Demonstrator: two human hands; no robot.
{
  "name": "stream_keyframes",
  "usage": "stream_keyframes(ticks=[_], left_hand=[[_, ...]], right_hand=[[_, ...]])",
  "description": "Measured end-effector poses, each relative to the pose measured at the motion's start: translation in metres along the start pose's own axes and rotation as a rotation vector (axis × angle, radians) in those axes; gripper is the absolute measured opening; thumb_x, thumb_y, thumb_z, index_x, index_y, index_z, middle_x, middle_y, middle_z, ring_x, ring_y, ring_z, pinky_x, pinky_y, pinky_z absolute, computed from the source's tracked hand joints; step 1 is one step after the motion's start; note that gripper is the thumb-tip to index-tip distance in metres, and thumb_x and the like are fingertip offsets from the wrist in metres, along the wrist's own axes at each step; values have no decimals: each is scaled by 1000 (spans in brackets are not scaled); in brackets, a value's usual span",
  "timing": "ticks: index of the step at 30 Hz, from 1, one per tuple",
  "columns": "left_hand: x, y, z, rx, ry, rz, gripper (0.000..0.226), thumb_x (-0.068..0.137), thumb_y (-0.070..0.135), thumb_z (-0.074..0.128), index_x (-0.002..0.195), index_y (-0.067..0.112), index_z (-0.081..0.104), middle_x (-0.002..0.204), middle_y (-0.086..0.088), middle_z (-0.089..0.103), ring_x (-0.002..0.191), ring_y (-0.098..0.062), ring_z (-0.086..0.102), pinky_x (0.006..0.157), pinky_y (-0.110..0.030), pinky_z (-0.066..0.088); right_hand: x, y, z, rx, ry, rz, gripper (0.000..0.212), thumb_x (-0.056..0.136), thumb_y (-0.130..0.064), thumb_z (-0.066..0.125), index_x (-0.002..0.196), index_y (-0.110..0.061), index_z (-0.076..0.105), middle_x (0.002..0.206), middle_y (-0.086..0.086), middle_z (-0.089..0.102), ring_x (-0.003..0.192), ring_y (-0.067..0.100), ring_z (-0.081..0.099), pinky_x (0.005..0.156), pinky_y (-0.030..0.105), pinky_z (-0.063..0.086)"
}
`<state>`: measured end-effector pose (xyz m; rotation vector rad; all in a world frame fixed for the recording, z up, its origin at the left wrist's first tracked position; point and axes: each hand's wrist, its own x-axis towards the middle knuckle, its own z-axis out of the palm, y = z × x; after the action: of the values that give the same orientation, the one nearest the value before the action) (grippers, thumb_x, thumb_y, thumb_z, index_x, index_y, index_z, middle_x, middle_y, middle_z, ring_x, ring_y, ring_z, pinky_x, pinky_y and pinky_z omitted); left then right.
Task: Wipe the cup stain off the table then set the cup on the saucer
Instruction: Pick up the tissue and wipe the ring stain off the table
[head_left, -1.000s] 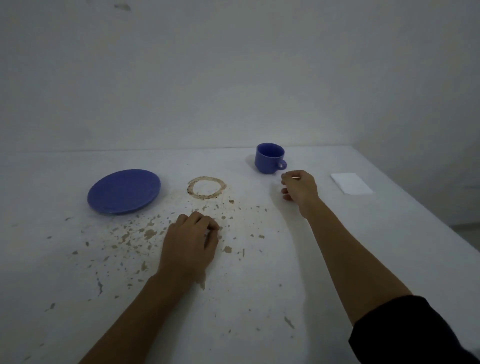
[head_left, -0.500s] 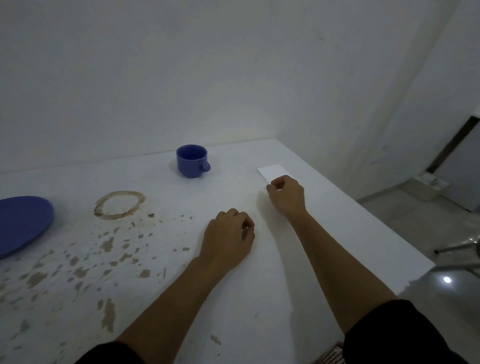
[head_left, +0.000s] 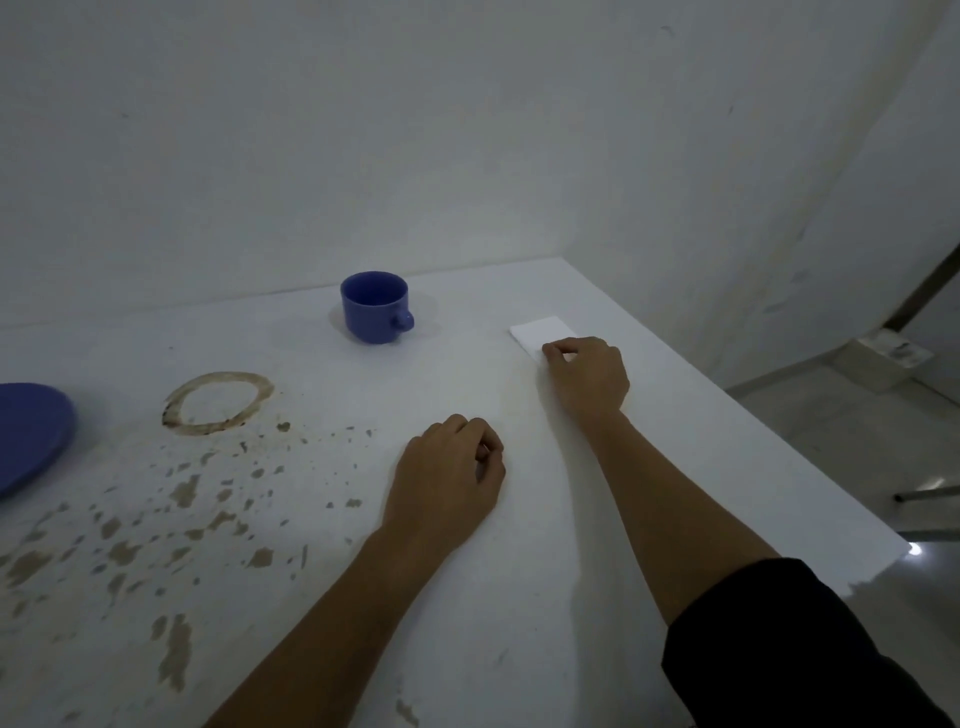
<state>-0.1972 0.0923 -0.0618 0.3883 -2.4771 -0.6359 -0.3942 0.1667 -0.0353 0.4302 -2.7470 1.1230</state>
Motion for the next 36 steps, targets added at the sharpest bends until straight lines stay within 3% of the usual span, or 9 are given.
stream_keyframes(ticks=[6,9,11,17,20,25,28,31,36], left_hand=[[-6,0,-5,-68,-17,-11,8,82,27,56,84,23,63,79,8,61,72,-10,55,69,-32,50],[-9,0,-11,-131,-58,-41,9,82,24,57,86,26,65,81,11,62,74,-7,55,73,-27,48],[-9,0,-15,-184,-91,-81,11,83,20,59,87,26,68,84,11,64,73,-5,55,72,-20,45],[-2,1,-51,-536,-118,-418,18,89,20,59,105,26,65,101,10,63,84,-4,59,67,-13,44],[-4,-7,-77,-631,-53,-598,30,91,27,59,120,29,55,121,5,60,100,-14,61,78,-26,52],[-36,-36,-123,-760,62,-784,56,89,36,60,139,31,37,139,0,51,95,-16,61,68,-27,52],[-61,-55,-148,-785,189,-802,55,86,34,65,136,27,43,131,2,54,92,-14,61,64,-20,57],[-88,-76,-168,-860,324,-807,41,85,26,67,124,18,58,120,-3,64,99,-17,64,80,-31,58],[-109,-90,-181,-788,359,-757,22,84,26,69,105,24,62,105,3,68,92,-12,66,71,-24,57]], right_hand=[[-10,0,-10,44,-116,-47,35,81,-31,65,108,-10,71,114,6,70,111,26,61,90,34,49],[-17,-4,-11,7,-111,-98,22,84,-24,65,100,-12,75,104,6,73,101,24,65,79,26,47],[-24,-6,-9,-6,-82,-83,18,86,-22,62,93,-14,76,96,6,73,95,26,65,77,30,50],[-65,-37,-19,323,-151,-24,18,87,-29,63,89,-15,74,85,-3,72,82,15,65,75,25,47],[-104,-66,-25,528,-322,31,15,87,-29,64,89,-17,73,86,-1,72,80,17,66,74,28,53],[-166,-111,-13,800,-766,174,25,89,-29,62,105,-12,69,99,8,72,82,20,67,69,31,53],[-192,-128,3,954,-930,277,32,88,-28,63,111,-7,67,101,13,69,85,24,63,64,31,53],[-209,-142,18,1006,-980,314,38,89,-34,61,117,-8,63,111,13,66,90,25,63,61,30,53],[-228,-159,31,866,-988,155,32,84,-47,62,106,-24,63,104,3,70,94,25,68,70,34,60]])
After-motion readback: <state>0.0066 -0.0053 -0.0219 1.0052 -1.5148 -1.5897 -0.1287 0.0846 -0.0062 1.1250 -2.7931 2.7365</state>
